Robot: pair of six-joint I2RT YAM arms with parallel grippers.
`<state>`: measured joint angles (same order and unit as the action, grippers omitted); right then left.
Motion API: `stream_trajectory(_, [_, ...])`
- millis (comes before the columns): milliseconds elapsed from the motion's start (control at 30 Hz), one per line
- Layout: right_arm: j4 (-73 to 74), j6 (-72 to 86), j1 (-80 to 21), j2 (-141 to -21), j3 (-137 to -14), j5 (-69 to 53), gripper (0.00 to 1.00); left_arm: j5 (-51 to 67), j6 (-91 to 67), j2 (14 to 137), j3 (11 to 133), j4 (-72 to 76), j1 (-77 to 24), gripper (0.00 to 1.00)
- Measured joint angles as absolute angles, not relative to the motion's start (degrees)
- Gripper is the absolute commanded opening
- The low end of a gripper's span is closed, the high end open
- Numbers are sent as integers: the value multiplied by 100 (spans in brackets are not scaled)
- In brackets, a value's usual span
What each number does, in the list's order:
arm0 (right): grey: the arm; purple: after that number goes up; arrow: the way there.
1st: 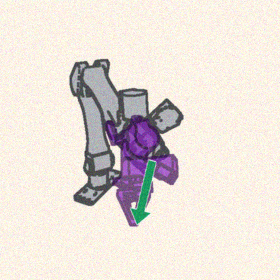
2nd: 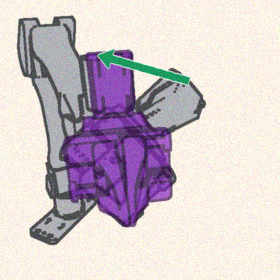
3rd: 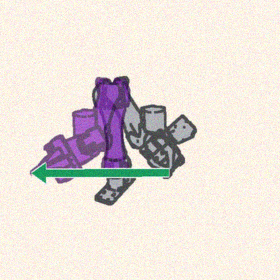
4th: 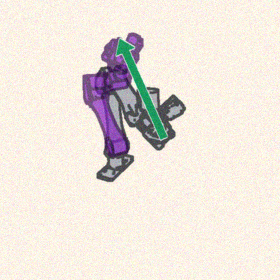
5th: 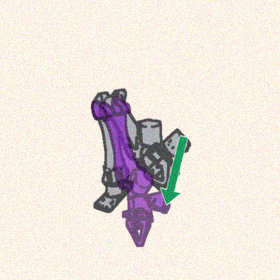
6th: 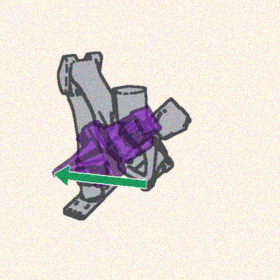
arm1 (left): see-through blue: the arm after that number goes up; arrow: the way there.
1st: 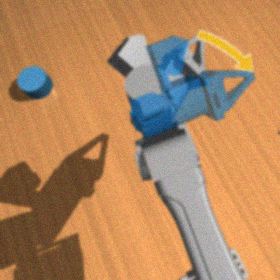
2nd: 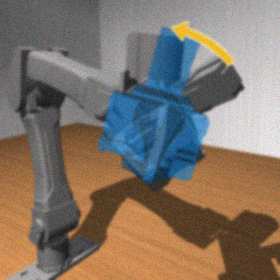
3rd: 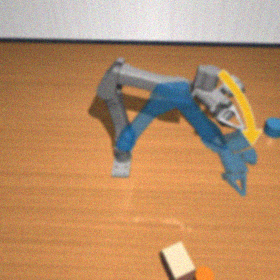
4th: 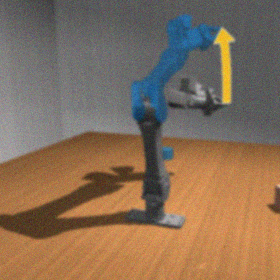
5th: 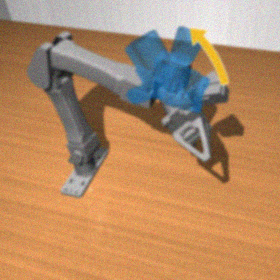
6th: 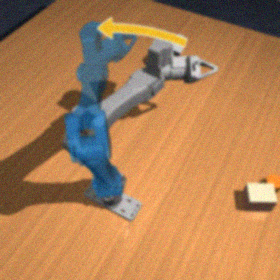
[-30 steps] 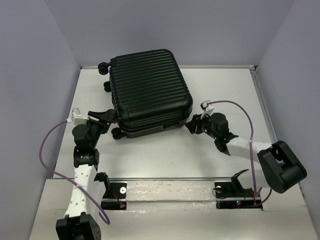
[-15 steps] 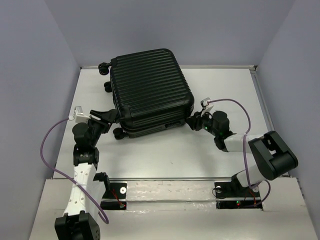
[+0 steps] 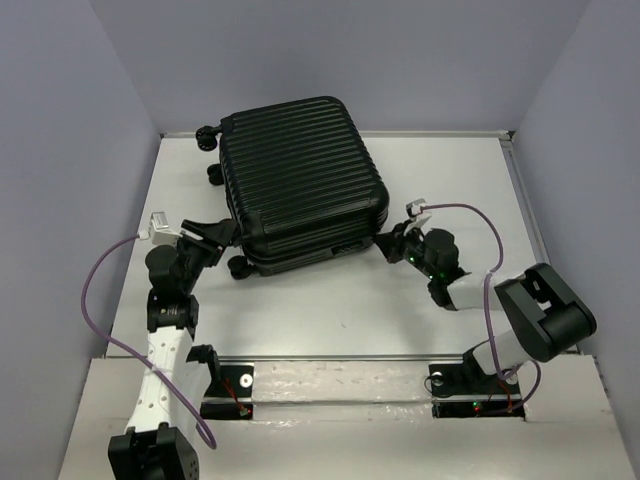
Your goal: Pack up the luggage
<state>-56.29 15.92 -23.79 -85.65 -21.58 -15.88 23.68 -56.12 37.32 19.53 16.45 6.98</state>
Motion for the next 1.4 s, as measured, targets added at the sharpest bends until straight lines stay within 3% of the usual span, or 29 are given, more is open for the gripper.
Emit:
stream_trajectory(100, [-4845, 1675, -2998, -8427, -2449, -978, 7, 2176, -5616, 3686, 1953, 1638, 593, 6])
stream_trajectory(233, [-3448, 1544, -4335, -8541, -3332, 803, 7, 1157, -5596, 3524, 1953, 1577, 421, 6])
stream_trajectory(400, [-3225, 1798, -5273, -9105, -3931, 1959, 7, -49, -5603, 3282, 1953, 1505, 370, 6])
stream_trajectory(533, [-3852, 2023, -5719, -9651, -4145, 2237, 7, -161, -5293, 3201, 2003, 1470, -14, 6])
stream_trajectory(667, [-4198, 2298, -6051, -9638, -4117, 1953, 7, 1092, -5290, 3118, 2027, 1352, -624, 6])
stream_trajectory(800, [-4195, 2488, -5933, -8877, -3503, 1376, 7, 1776, -5282, 3046, 2027, 1376, -779, 6])
stream_trajectory(933, [-3883, 2648, -5111, -7752, -2790, 910, 7, 1909, -5142, 3046, 2027, 1323, -784, 6])
stream_trajectory(1000, [-3695, 2668, -4965, -7426, -2637, 873, 7, 1881, -4960, 3061, 2082, 1142, -784, 20])
stream_trajectory(1033, [-3614, 2681, -4915, -7336, -2580, 875, 7, 1846, -4838, 3087, 2147, 1028, -786, 35])
stream_trajectory(1067, [-3562, 2683, -4888, -7231, -2519, 875, 7, 1796, -4670, 3166, 2281, 862, -788, 64])
stream_trajectory(1167, [-3371, 2707, -4827, -7019, -2401, 880, 7, 1817, -4237, 3507, 2917, 432, -819, 96])
stream_trajectory(1400, [-3017, 2853, -4676, -6543, -2185, 871, 7, 827, -3271, 3964, 4248, -495, -777, 99])
